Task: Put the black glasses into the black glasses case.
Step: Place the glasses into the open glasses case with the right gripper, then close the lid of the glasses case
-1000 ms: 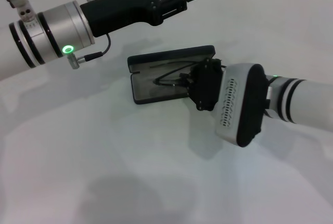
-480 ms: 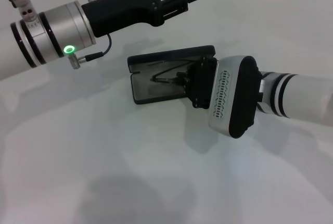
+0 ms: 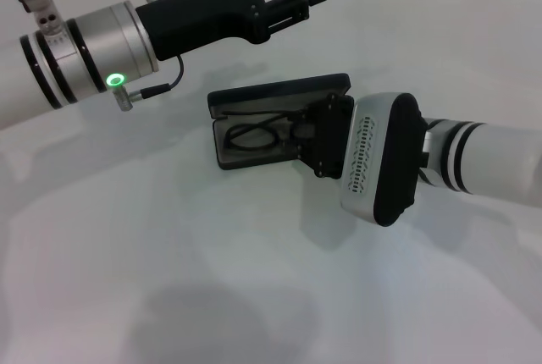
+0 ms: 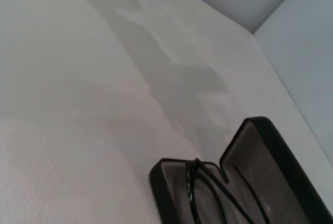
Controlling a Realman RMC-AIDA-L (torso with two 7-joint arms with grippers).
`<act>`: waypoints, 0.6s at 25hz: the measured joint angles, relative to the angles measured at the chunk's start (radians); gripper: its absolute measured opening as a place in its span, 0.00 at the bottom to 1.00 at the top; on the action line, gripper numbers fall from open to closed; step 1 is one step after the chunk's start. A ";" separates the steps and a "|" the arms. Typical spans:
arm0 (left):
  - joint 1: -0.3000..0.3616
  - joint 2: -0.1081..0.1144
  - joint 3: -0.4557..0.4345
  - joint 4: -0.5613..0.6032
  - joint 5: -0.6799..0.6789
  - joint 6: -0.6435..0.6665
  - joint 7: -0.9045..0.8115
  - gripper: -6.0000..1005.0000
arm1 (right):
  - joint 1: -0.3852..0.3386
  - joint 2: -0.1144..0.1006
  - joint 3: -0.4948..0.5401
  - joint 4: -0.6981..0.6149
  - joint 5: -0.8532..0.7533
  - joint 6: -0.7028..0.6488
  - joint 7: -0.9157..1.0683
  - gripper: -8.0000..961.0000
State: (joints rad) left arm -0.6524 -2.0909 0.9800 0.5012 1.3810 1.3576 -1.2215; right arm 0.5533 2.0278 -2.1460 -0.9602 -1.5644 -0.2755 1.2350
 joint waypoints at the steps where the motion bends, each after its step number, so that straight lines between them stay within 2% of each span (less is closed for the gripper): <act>1: 0.000 0.000 0.000 0.000 0.000 0.000 0.000 0.56 | -0.006 0.000 0.003 -0.007 0.000 -0.001 0.001 0.26; 4: 0.004 0.000 0.000 0.000 0.000 0.000 0.000 0.56 | -0.028 -0.001 0.012 -0.036 0.001 -0.028 0.002 0.26; 7: 0.007 0.000 0.000 0.000 0.000 0.000 0.001 0.56 | -0.058 -0.004 0.066 -0.073 0.001 -0.131 0.003 0.27; 11: 0.008 0.000 0.000 0.000 0.000 -0.011 0.000 0.56 | -0.101 -0.007 0.196 -0.105 -0.002 -0.334 0.003 0.28; 15: 0.007 0.000 0.000 -0.010 0.000 -0.043 0.000 0.56 | -0.142 -0.009 0.372 -0.111 -0.003 -0.566 0.008 0.30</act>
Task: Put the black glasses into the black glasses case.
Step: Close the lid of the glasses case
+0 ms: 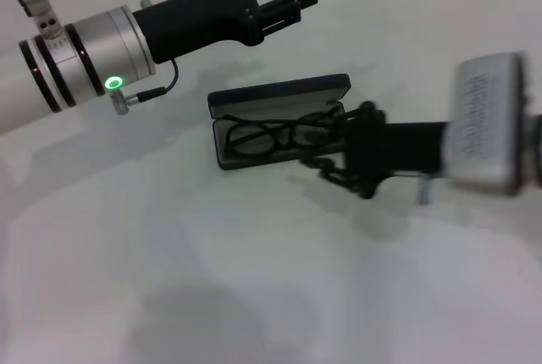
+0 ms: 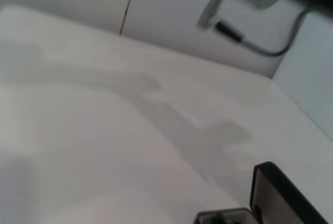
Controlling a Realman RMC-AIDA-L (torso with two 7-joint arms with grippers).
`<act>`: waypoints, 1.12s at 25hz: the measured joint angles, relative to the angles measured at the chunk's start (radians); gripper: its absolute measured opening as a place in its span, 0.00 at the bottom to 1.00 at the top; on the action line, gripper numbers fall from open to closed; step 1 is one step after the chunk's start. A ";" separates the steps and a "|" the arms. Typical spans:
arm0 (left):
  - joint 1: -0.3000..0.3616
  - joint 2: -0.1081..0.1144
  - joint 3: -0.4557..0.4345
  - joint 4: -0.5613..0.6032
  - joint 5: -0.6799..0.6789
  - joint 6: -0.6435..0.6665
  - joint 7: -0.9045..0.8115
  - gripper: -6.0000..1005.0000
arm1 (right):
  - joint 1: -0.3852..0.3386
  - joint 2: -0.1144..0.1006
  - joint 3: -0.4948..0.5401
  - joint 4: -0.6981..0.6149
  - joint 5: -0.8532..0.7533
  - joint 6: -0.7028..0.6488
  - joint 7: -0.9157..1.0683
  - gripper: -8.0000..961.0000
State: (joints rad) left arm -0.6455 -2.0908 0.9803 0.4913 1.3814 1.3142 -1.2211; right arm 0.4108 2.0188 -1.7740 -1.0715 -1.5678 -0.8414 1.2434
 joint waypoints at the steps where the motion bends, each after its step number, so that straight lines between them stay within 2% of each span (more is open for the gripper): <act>1: -0.001 0.000 0.000 -0.005 0.000 -0.010 0.000 0.56 | -0.010 -0.001 0.062 0.001 0.001 -0.074 0.001 0.30; 4: -0.007 0.000 0.008 -0.015 0.001 -0.053 0.001 0.56 | -0.024 -0.002 0.317 0.047 0.001 -0.388 0.002 0.32; 5: -0.009 0.000 0.013 -0.016 0.001 -0.068 0.001 0.56 | -0.016 -0.006 0.434 0.088 -0.001 -0.530 0.002 0.32; 6: -0.012 0.000 0.025 -0.016 0.001 -0.093 0.001 0.56 | -0.009 -0.009 0.500 0.114 -0.003 -0.602 0.002 0.32; 7: -0.016 0.000 0.040 -0.017 0.001 -0.116 0.001 0.56 | 0.003 -0.021 0.598 0.167 -0.010 -0.696 -0.001 0.33; 8: -0.023 0.000 0.059 -0.017 0.001 -0.145 0.001 0.56 | 0.011 -0.031 0.650 0.200 -0.014 -0.752 -0.003 0.33; 10: -0.037 0.000 0.110 -0.017 0.001 -0.220 0.001 0.56 | 0.031 -0.074 0.744 0.291 -0.023 -0.847 -0.006 0.34; 11: -0.043 -0.001 0.137 -0.017 0.001 -0.252 0.002 0.56 | 0.042 -0.102 0.771 0.338 -0.025 -0.879 -0.006 0.35; 13: -0.048 -0.001 0.189 -0.017 0.000 -0.319 0.001 0.56 | 0.052 -0.134 0.783 0.396 -0.025 -0.890 -0.005 0.35; 16: -0.049 -0.001 0.253 -0.017 0.001 -0.388 0.000 0.56 | 0.048 -0.157 0.797 0.430 -0.026 -0.891 -0.001 0.37; 19: -0.049 -0.002 0.296 -0.017 0.001 -0.434 -0.005 0.56 | 0.026 -0.155 0.820 0.421 -0.031 -0.896 0.000 0.38; 23: -0.046 -0.003 0.327 -0.017 0.001 -0.442 -0.007 0.56 | 0.002 -0.142 0.847 0.397 -0.033 -0.900 -0.004 0.40; 28: -0.039 -0.003 0.356 -0.017 0.001 -0.448 -0.007 0.56 | 0.001 -0.141 0.848 0.385 -0.035 -0.909 -0.005 0.57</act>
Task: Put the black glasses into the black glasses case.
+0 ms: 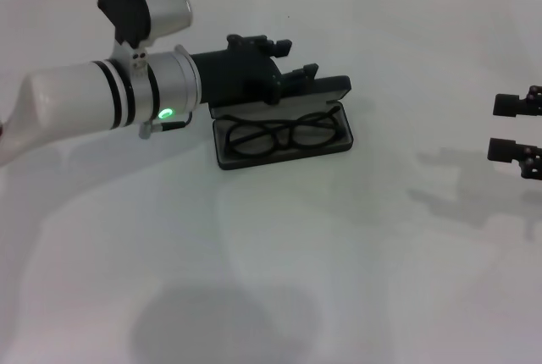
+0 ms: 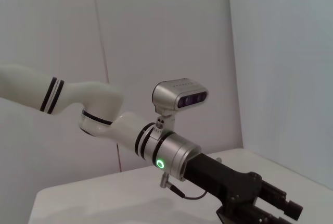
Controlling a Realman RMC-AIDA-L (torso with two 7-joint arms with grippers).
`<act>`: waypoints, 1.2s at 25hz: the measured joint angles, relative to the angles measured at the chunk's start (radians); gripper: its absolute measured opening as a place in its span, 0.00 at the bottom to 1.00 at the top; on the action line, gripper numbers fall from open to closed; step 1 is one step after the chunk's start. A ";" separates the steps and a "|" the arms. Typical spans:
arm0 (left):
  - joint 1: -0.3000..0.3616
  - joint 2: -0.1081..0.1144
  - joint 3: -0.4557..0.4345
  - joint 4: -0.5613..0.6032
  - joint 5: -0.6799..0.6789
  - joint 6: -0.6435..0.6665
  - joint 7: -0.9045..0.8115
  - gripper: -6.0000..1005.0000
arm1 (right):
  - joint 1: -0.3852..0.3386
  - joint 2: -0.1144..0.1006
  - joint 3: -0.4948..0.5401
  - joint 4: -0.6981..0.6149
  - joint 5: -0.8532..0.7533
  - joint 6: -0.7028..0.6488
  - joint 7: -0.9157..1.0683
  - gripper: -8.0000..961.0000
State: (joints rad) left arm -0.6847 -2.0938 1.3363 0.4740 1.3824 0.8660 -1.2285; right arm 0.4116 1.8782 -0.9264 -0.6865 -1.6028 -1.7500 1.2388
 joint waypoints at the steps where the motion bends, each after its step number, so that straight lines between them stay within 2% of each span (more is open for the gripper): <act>1: 0.001 0.000 0.012 0.000 -0.001 0.002 0.000 0.56 | -0.002 0.000 0.001 -0.001 -0.001 -0.004 0.000 0.61; 7: 0.003 0.002 0.081 0.007 -0.001 0.007 0.000 0.57 | -0.009 -0.004 0.004 -0.002 -0.001 -0.013 0.000 0.61; 22: 0.008 -0.001 0.088 0.009 0.046 0.030 0.008 0.62 | 0.002 0.000 0.009 -0.002 0.000 0.028 -0.001 0.61; 25: 0.032 0.003 0.072 0.044 0.005 0.163 0.033 0.62 | 0.003 0.004 0.012 -0.005 0.007 0.019 -0.003 0.61; 30: 0.079 0.025 -0.045 0.128 -0.063 0.609 0.073 0.64 | 0.010 0.029 0.054 -0.040 0.013 -0.022 -0.015 0.61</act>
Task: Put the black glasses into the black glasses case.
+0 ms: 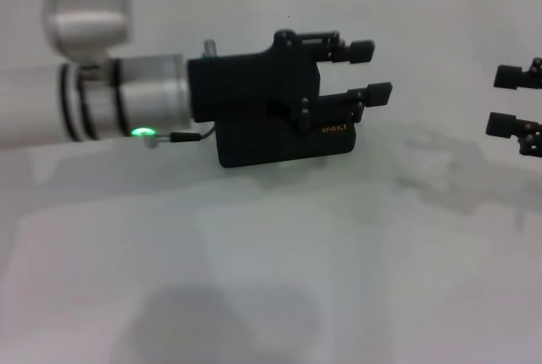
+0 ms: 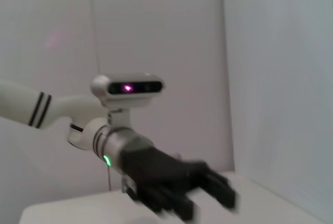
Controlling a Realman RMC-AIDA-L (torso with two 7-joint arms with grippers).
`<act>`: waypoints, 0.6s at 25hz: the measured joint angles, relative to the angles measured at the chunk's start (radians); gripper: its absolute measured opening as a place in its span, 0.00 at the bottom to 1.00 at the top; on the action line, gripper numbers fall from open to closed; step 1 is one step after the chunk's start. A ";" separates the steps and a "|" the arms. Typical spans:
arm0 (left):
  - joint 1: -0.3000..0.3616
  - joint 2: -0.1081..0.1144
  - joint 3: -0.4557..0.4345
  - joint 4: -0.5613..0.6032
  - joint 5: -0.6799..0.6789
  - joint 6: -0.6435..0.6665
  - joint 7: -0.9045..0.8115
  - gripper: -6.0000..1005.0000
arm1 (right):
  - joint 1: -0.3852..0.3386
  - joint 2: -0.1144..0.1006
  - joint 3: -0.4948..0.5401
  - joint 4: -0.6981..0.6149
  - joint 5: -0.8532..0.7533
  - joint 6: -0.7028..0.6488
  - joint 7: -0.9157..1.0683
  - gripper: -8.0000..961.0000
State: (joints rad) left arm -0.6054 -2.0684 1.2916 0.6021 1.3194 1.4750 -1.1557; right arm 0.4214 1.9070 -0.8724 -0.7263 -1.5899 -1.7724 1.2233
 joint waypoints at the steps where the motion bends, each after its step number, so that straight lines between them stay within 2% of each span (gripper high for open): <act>1: 0.005 0.005 -0.028 0.007 0.000 0.064 -0.004 0.64 | 0.006 0.004 0.002 -0.007 0.000 -0.018 -0.002 0.62; 3: 0.008 0.020 -0.072 0.005 0.006 0.163 -0.024 0.65 | 0.031 0.010 0.000 -0.009 -0.001 -0.057 -0.003 0.62; 6: 0.028 0.039 -0.086 -0.013 0.011 0.189 -0.034 0.66 | 0.059 0.033 0.000 0.001 -0.003 -0.088 -0.010 0.62; 10: 0.095 0.051 -0.087 -0.034 0.018 0.172 -0.012 0.67 | 0.072 0.083 -0.010 0.017 -0.018 -0.086 -0.055 0.78; 11: 0.110 0.052 -0.089 -0.035 0.018 0.171 -0.001 0.67 | 0.072 0.083 -0.010 0.017 -0.018 -0.086 -0.055 0.82; 12: 0.130 0.052 -0.096 -0.035 0.019 0.171 0.013 0.68 | 0.071 0.103 -0.011 0.026 -0.020 -0.080 -0.078 0.86; 14: 0.149 0.049 -0.115 -0.035 0.025 0.173 0.025 0.68 | 0.072 0.105 -0.011 0.042 -0.023 -0.078 -0.088 0.93; 15: 0.153 0.047 -0.122 -0.035 0.031 0.175 0.025 0.68 | 0.073 0.105 -0.011 0.052 -0.024 -0.078 -0.096 0.93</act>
State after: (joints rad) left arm -0.4522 -2.0212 1.1693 0.5673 1.3505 1.6505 -1.1307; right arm 0.4948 2.0116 -0.8832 -0.6743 -1.6136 -1.8503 1.1273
